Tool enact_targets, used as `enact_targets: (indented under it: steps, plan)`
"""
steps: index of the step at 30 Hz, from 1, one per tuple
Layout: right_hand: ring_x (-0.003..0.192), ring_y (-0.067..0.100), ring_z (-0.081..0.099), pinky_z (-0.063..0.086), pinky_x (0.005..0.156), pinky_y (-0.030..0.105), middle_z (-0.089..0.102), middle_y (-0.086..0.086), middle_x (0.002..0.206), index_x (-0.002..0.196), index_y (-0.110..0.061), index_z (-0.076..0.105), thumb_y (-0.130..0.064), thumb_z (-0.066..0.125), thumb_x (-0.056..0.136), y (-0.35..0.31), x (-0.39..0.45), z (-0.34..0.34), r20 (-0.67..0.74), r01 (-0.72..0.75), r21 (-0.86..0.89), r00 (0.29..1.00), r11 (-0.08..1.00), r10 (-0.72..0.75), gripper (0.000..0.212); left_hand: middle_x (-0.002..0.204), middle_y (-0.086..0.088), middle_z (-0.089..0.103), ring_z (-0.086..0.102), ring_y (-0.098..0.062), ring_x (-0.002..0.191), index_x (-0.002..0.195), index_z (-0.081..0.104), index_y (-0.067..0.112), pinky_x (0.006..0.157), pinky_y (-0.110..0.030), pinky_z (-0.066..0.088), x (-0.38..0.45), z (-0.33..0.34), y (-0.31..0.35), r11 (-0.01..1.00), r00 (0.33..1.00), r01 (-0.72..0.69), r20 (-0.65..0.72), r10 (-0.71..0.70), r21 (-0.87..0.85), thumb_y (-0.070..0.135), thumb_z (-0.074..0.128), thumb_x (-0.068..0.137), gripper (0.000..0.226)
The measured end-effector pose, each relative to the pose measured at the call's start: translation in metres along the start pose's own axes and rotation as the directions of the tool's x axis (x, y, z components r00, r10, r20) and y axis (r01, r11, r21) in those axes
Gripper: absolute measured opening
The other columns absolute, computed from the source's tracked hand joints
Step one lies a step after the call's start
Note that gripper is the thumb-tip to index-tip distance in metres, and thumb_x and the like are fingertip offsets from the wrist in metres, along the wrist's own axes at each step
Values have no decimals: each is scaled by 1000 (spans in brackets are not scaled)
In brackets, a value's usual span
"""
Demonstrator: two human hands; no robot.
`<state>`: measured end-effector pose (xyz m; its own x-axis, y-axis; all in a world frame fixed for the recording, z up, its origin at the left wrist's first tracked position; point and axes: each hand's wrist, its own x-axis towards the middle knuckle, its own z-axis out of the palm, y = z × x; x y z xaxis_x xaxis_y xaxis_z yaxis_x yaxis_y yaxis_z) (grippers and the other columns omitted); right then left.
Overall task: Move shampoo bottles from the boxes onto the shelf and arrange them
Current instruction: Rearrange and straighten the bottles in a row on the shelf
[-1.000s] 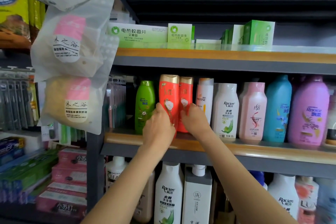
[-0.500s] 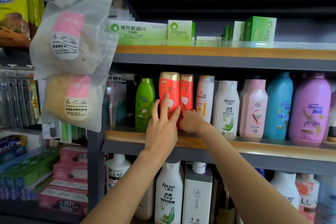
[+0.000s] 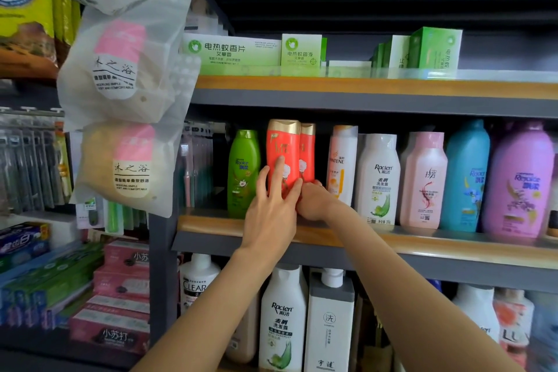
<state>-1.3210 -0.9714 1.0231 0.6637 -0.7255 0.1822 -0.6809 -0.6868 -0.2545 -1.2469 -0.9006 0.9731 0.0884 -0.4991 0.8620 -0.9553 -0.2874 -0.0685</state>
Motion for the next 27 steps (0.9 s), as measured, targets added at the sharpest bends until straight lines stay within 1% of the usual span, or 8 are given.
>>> enact_targets:
  steps: [4, 8, 11, 13, 19, 24, 25, 27]
  plan:
    - [132, 35, 32, 18, 116, 40, 49, 14, 134, 133, -6, 44, -10, 31, 99, -2, -3, -4, 14, 18, 3, 1000, 1000, -18, 37, 134, -20, 51, 56, -42, 112, 109, 70, 18, 53, -35, 57, 0, 0, 0, 1000, 1000, -2, -27, 3, 9, 6, 79, 56, 56]
    - [130, 31, 35, 22, 112, 35, 49, 12, 134, 134, -8, 44, -12, 33, 100, -3, -7, -6, -11, 61, 13, 998, 998, -61, 36, 133, -20, 52, 56, -42, 111, 106, 71, 19, 54, -35, 58, 1, 1, -1, 1000, 999, -11, -31, 12, 11, 6, 79, 55, 53]
    - [127, 28, 40, 24, 111, 33, 51, 12, 133, 134, -8, 45, -13, 36, 100, -4, -9, -5, -30, 84, 29, 996, 996, -83, 35, 133, -20, 52, 56, -41, 112, 106, 71, 19, 51, -35, 57, 1, 2, -1, 1000, 999, -7, -32, 7, 14, 6, 79, 55, 54]
    - [127, 29, 41, 27, 111, 33, 50, 13, 133, 134, -7, 45, -13, 38, 99, -4, -9, -6, -35, 84, 58, 996, 995, -82, 36, 134, -20, 51, 56, -41, 112, 107, 70, 19, 51, -34, 57, 0, 3, -1, 1000, 999, -6, -37, 6, 12, 5, 78, 56, 54]
    - [125, 29, 44, 31, 107, 33, 51, 13, 133, 134, -7, 44, -14, 41, 98, -5, -4, -3, -21, 62, 45, 998, 997, -61, 37, 135, -20, 51, 55, -41, 113, 108, 70, 19, 55, -36, 58, 0, 4, -1, 1000, 999, -10, -49, 10, -2, 5, 76, 58, 53]
    - [115, 29, 51, 43, 100, 36, 55, 14, 125, 127, -8, 51, -15, 44, 95, -3, 3, 1, -37, 27, 75, 999, 997, -24, 33, 135, -20, 50, 55, -41, 112, 109, 70, 19, 54, -37, 58, 0, 4, -2, 1000, 999, -7, -41, 7, 0, 5, 75, 58, 52]
    - [114, 29, 51, 43, 100, 37, 55, 14, 126, 128, -8, 50, -16, 45, 95, -3, 3, 1, -36, 24, 71, 999, 997, -21, 34, 135, -20, 51, 56, -41, 112, 108, 70, 19, 54, -37, 58, 0, 3, -1, 1000, 999, -7, -41, 7, 1, 5, 75, 59, 52]
    - [120, 30, 47, 40, 104, 37, 48, 14, 133, 134, -8, 43, -17, 44, 96, -5, 2, 0, -34, 18, 49, 999, 999, -16, 39, 134, -20, 51, 56, -41, 111, 108, 70, 19, 54, -37, 58, 0, 3, -1, 1000, 999, -11, -40, 11, 3, 5, 76, 59, 52]
